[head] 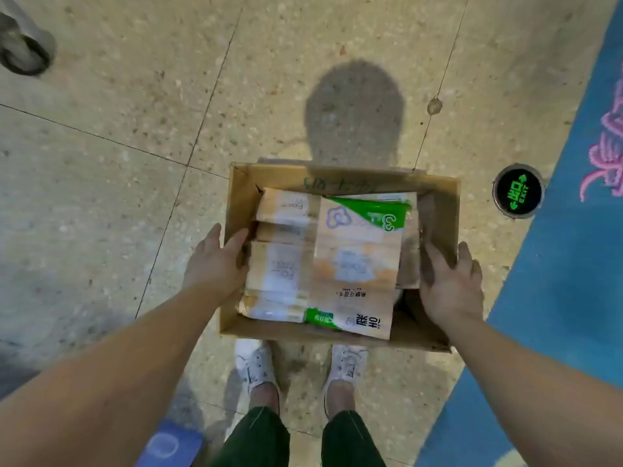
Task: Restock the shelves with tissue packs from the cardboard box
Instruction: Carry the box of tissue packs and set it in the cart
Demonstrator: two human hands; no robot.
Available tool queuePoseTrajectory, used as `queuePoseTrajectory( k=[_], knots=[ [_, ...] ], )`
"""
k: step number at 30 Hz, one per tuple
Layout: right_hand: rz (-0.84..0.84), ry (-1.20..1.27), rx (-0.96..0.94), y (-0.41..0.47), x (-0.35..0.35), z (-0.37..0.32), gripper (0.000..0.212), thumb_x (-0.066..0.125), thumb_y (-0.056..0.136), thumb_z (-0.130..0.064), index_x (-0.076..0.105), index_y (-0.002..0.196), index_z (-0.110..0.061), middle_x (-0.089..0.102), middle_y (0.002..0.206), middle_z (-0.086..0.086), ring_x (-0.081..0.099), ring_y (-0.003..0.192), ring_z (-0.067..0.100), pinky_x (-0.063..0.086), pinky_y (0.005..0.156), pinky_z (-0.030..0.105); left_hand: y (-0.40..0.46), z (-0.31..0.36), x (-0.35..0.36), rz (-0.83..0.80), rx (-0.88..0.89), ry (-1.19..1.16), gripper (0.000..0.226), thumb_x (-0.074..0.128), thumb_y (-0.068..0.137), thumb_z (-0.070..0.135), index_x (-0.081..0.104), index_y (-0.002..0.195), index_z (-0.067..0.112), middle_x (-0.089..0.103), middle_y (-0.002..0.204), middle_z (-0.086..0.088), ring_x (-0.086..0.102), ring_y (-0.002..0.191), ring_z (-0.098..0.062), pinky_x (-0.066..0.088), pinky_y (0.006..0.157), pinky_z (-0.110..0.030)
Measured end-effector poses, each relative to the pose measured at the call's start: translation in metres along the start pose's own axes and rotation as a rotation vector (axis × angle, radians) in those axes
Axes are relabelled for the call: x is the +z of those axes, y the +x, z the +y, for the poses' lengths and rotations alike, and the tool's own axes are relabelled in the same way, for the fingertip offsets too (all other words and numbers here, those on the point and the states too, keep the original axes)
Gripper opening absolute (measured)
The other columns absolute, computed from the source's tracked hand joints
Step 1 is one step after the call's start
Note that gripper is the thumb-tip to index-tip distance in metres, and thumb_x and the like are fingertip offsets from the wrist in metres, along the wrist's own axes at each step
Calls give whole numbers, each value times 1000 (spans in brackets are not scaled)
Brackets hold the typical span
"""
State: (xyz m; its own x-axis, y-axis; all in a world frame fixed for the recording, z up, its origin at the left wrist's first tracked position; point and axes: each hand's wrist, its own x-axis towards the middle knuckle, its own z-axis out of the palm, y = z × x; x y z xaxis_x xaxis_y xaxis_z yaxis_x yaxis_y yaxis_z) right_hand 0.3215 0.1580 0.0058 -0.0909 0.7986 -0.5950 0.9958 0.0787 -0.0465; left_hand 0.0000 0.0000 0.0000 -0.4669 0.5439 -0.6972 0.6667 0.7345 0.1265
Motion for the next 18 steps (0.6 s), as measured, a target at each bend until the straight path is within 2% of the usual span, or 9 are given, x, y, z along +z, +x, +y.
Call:
queuePoseTrajectory(
  k=[2,3,6,8,10,13,15,18],
  knots=[
    [32,-31,87,14,14,11,67,54,92,-18,25,146,-45,-2,160,5,6,144,40,31,109,53,18,0,18,23,-8,-3,66,52,93,39,18,150,42,3,161,-6,21,142,-34,32,112,-47],
    [24,-22,124,22,21,18,70,54,91,-14,25,147,-44,-4,160,4,10,143,40,32,108,52,26,-1,28,42,-15,-27,67,54,93,38,18,149,43,3,160,-5,24,140,-35,35,110,-48],
    [-28,55,124,39,35,31,70,54,90,-10,27,148,-40,1,159,8,44,125,42,43,96,45,43,-1,45,100,-77,-144,66,53,93,30,20,149,42,20,155,-8,44,127,-37,45,98,-46],
    [-47,82,91,49,38,34,71,55,91,-11,26,149,-40,21,154,13,54,114,41,47,90,43,51,-3,47,142,-100,-158,68,52,93,20,20,150,40,41,141,-14,54,112,-37,48,82,-42],
    [-37,70,57,57,41,36,74,57,90,-11,24,150,-38,48,135,18,56,107,40,47,81,39,57,-8,47,155,-86,-165,73,51,91,13,19,151,39,54,128,-16,58,103,-35,46,73,-37],
    [-19,38,39,57,37,36,72,56,90,-7,26,150,-34,63,118,18,60,98,39,40,67,32,54,-7,43,164,-76,-177,77,51,89,6,18,151,39,61,118,-14,58,89,-30,42,66,-33],
    [-8,40,57,54,29,33,71,53,90,-6,28,150,-35,65,114,16,61,94,37,38,64,29,48,-3,37,179,-91,-215,78,49,88,3,20,150,40,61,117,-13,56,84,-27,42,65,-33],
    [-4,39,73,41,11,23,71,53,90,-6,29,149,-37,64,113,14,60,94,35,38,63,29,31,-3,19,173,-114,-230,79,46,87,0,21,150,40,60,124,-12,59,97,-32,49,74,-38]
  ],
)
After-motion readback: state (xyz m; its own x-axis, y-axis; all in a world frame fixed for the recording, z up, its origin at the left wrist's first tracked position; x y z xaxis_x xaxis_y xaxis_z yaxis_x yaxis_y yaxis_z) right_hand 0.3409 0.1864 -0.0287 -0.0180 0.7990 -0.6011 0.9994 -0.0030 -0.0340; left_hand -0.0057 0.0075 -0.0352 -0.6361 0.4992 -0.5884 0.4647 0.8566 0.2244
